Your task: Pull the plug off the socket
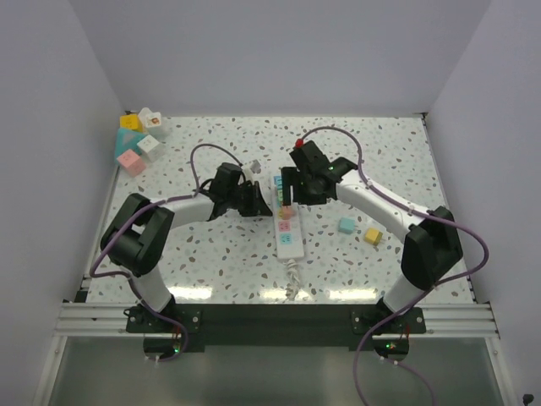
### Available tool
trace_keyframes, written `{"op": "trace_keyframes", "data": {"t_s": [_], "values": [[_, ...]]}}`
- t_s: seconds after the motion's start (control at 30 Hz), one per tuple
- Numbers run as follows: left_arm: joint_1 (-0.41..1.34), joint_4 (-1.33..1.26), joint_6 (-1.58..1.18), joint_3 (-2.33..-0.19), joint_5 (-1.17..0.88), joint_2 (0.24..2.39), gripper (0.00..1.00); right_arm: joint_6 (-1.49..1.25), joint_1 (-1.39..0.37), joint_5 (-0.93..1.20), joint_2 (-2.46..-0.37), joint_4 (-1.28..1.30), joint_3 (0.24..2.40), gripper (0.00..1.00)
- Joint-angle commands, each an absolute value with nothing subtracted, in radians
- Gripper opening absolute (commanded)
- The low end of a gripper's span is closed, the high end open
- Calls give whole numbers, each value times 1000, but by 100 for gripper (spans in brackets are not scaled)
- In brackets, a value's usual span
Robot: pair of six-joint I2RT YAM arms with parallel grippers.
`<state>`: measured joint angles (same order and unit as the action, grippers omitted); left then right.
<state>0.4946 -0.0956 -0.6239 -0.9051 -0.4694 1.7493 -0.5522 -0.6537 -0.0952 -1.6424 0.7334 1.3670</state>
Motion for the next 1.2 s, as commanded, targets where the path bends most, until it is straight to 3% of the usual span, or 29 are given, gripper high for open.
{"op": "trace_keyframes", "data": {"t_s": [0.0, 0.63, 0.8, 0.9, 1.03, 1.17], "values": [[486, -173, -621, -928, -531, 1700, 0, -522, -649, -43, -1687, 681, 1399, 72], [523, -278, -706, -924, -528, 1887, 0, -512, -658, -26, -1842, 618, 1427, 59], [526, -244, -704, -887, -486, 1899, 0, -514, -658, -29, -1864, 609, 1420, 50], [525, -206, -692, -874, -445, 1902, 0, -520, -658, -35, -1873, 600, 1419, 39], [528, -157, -677, -871, -400, 1925, 0, -519, -658, -20, -1884, 621, 1448, 3], [535, -133, -676, -851, -361, 1942, 0, -531, -661, -15, -1787, 685, 1477, 0]]}}
